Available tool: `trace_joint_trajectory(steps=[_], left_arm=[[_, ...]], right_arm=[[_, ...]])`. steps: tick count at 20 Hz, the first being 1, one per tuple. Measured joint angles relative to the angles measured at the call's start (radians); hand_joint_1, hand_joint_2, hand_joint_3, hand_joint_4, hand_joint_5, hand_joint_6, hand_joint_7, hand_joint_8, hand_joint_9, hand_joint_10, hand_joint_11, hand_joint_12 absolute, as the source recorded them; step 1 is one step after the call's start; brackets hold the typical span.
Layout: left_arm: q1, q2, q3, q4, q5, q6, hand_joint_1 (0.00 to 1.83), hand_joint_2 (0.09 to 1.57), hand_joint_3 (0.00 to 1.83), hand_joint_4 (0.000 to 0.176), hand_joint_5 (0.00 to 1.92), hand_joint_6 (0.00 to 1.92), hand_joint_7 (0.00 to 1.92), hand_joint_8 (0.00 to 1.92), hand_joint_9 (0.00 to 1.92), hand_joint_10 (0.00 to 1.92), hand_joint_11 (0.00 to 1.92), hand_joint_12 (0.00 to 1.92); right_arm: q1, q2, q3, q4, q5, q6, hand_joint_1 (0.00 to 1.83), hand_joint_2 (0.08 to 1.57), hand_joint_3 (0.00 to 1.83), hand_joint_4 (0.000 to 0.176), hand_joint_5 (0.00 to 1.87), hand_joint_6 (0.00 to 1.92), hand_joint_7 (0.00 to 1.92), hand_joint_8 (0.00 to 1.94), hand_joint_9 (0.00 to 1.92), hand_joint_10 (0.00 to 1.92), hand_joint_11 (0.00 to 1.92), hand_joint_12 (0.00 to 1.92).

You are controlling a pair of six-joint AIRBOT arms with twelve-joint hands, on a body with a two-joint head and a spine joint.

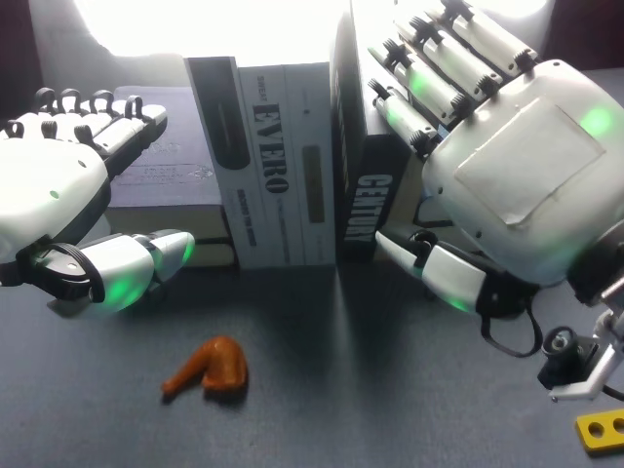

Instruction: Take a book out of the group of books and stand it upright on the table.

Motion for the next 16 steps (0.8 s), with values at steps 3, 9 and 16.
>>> trace_joint_trajectory(steps=[3,9,16], left_arm=[[0.0,0.0,0.0,0.0,0.0,0.0,0.42,1.29,0.0,0.0,0.07,0.01,0.04,0.0,0.0,0.0,0.0,0.0],[0.0,0.0,0.0,0.0,0.0,0.0,0.37,1.29,0.0,0.0,0.05,0.0,0.03,0.0,0.0,0.0,0.0,0.0],[0.0,0.0,0.0,0.003,0.0,0.0,0.36,1.3,0.0,0.0,0.04,0.0,0.03,0.0,0.0,0.0,0.0,0.0]], right_arm=[[-0.028,0.008,-0.037,-0.008,0.023,-0.026,0.21,1.2,0.0,0.0,0.32,0.82,0.0,0.0,0.0,0.0,0.0,0.0],[-0.072,0.034,-0.098,-0.015,0.029,-0.046,0.21,1.2,0.0,0.0,0.3,0.83,0.0,0.0,0.0,0.0,0.0,0.0],[-0.169,0.04,-0.146,0.128,-0.056,-0.069,0.21,1.2,0.0,0.0,0.29,0.88,0.0,0.0,0.0,0.0,0.0,0.0]])
